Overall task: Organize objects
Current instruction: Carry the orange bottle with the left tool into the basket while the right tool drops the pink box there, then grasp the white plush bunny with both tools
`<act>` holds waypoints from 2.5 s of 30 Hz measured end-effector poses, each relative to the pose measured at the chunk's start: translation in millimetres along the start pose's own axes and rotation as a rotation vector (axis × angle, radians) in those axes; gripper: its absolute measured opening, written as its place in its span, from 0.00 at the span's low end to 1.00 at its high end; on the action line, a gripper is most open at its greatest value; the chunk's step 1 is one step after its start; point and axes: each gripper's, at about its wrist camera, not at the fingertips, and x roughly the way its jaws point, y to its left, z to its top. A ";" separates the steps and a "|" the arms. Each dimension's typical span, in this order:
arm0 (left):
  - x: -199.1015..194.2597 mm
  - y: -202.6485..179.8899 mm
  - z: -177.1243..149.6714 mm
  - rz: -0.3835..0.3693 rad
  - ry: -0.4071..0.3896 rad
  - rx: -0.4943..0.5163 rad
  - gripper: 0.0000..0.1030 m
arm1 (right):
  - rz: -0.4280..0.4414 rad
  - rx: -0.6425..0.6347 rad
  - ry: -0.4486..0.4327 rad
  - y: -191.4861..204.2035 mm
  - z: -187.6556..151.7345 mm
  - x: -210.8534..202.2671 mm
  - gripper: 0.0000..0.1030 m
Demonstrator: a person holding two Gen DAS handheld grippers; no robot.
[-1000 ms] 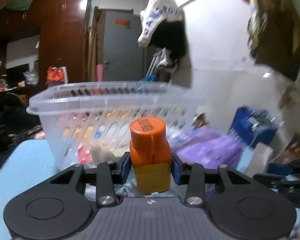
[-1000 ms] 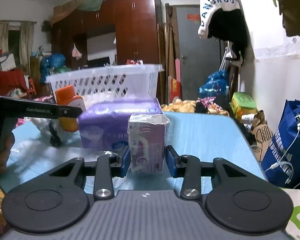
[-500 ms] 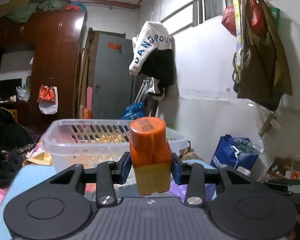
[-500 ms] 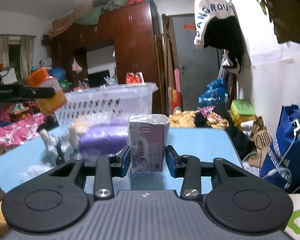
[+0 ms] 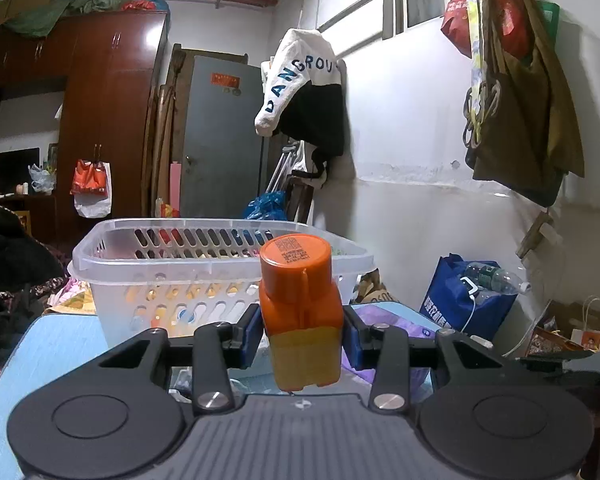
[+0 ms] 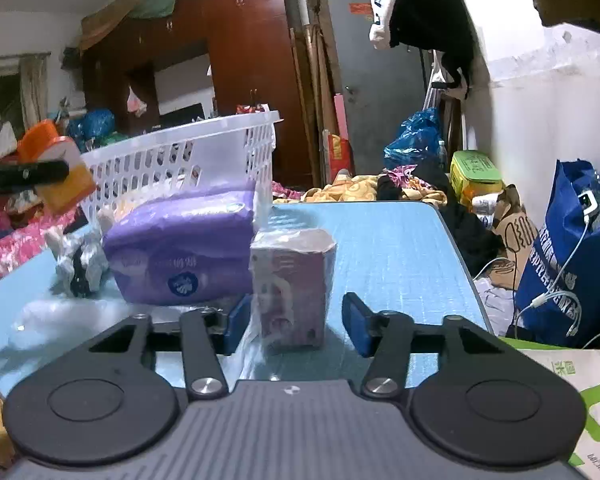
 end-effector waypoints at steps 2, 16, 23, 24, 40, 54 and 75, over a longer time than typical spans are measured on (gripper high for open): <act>1.6 -0.2 -0.8 0.000 0.003 -0.002 0.44 | 0.018 0.024 -0.011 -4.7 1.2 -2.2 0.58; -1.9 18.5 60.4 0.045 -0.057 0.008 0.44 | 0.021 -0.099 -0.185 31.0 77.0 -25.6 0.43; 56.0 58.0 110.0 0.148 0.053 -0.054 0.44 | 0.133 -0.178 -0.224 93.7 164.1 29.6 0.43; 63.5 63.1 110.0 0.155 0.077 -0.059 0.44 | 0.125 -0.192 -0.191 101.9 170.7 46.5 0.43; 3.3 66.5 55.5 0.162 -0.054 -0.118 0.91 | 0.161 -0.094 -0.159 114.9 134.2 49.0 1.00; -5.1 88.1 -31.1 0.229 0.126 -0.242 0.83 | 0.281 -0.164 0.070 158.2 68.6 79.2 0.75; 3.4 66.6 -34.1 0.259 0.117 -0.176 0.17 | 0.245 -0.154 0.139 163.1 66.4 89.6 0.15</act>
